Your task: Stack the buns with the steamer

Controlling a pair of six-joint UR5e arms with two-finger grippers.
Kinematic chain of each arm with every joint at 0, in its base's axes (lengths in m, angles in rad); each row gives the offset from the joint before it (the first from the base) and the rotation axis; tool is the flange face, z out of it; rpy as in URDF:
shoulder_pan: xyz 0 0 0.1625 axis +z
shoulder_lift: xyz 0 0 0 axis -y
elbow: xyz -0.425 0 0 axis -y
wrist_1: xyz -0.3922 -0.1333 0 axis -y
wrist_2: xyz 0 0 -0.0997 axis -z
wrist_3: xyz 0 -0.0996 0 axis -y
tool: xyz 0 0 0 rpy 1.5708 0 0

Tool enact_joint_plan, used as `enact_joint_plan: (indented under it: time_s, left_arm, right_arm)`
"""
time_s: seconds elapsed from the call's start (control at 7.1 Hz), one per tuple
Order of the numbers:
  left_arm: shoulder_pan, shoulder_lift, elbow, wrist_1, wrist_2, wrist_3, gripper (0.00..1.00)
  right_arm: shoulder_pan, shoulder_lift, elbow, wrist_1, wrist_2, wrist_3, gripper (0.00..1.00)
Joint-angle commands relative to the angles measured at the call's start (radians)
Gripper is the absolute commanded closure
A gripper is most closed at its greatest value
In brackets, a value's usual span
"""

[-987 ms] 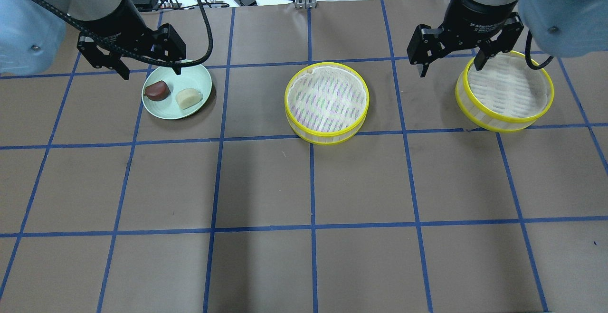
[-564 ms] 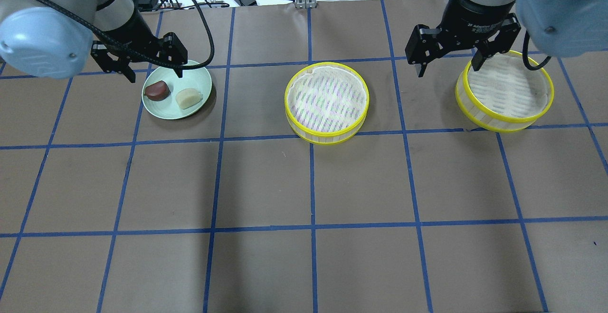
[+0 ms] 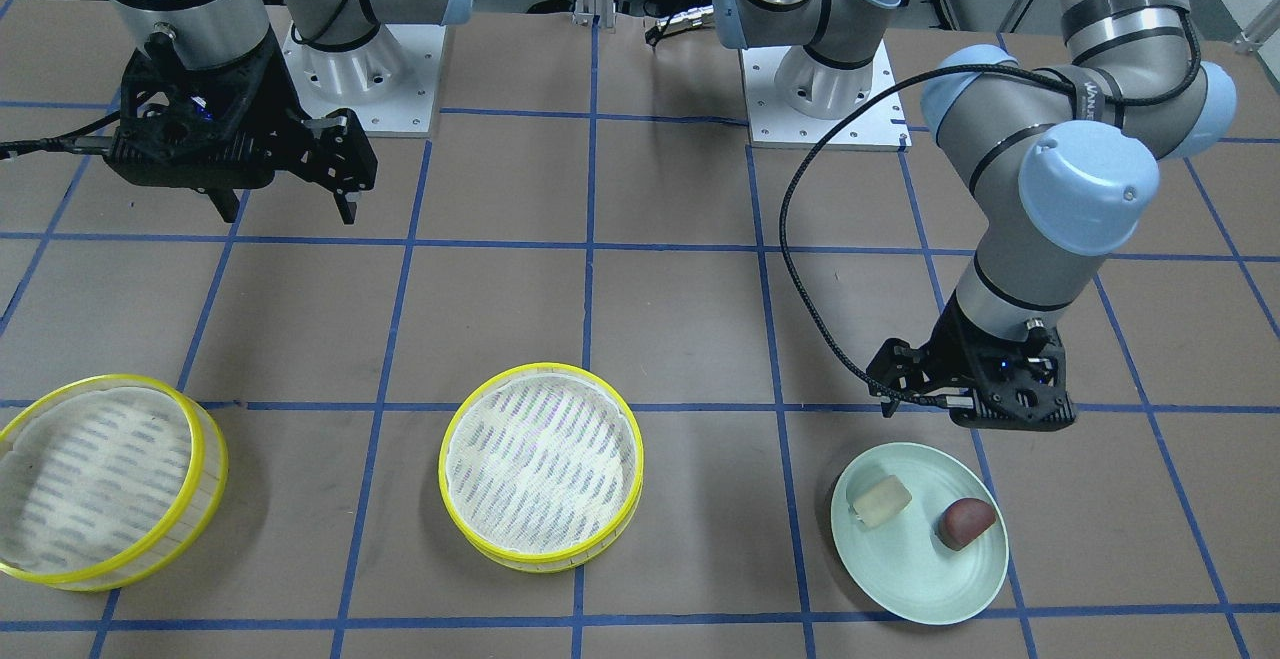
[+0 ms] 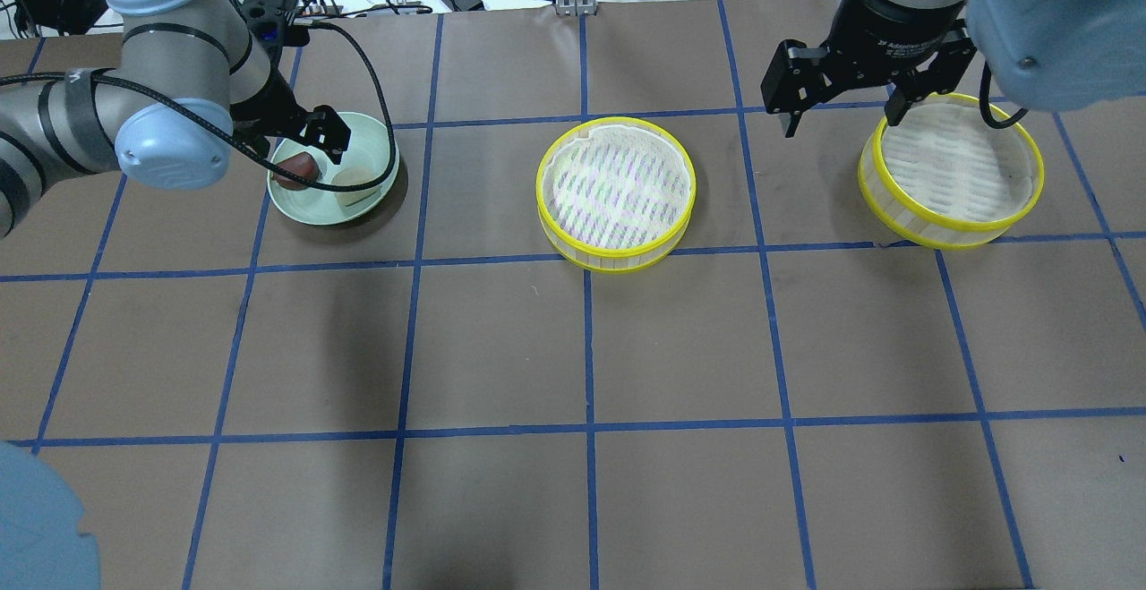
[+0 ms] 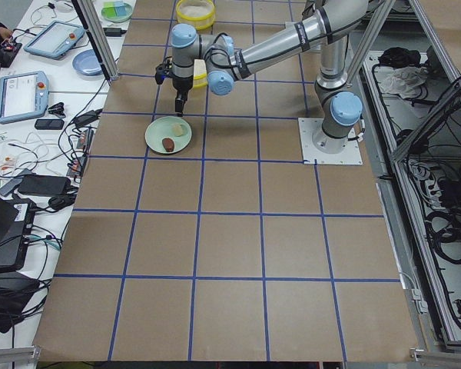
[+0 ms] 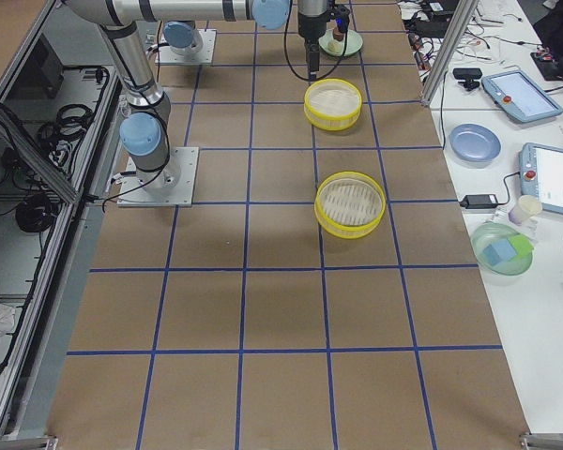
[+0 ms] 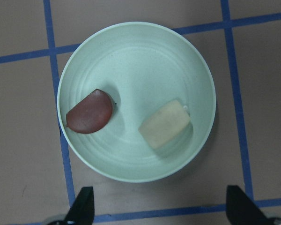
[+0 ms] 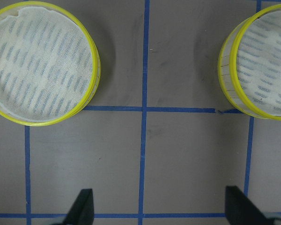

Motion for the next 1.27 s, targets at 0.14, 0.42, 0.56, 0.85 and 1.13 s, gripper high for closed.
enact_joint_plan:
  time_s: [0.14, 0.42, 0.56, 0.85, 1.13]
  left_arm:
    - [0.007, -0.12, 0.002, 0.086, -0.094, 0.06, 0.01]
    - [0.01, -0.174, 0.005, 0.158, -0.095, 0.068, 0.06]
    - [0.025, -0.18, 0.006, 0.159, -0.095, 0.091, 0.07]
    - [0.048, -0.184, 0.006, 0.158, -0.131, 0.1, 0.34]
    - [0.048, -0.196, 0.005, 0.156, -0.131, 0.097, 0.74]
  right_arm:
    - [0.0, 0.0, 0.0, -0.011, 0.001, -0.004, 0.0]
    - [0.0, 0.025, 0.0, 0.001, 0.0, -0.002, 0.0]
    - [0.0, 0.026, 0.0, -0.001, -0.002, -0.001, 0.0]
    - [0.0, 0.026, 0.0, 0.001, -0.006, -0.002, 0.0]
    - [0.0, 0.028, 0.0, 0.001, -0.008, 0.001, 0.0]
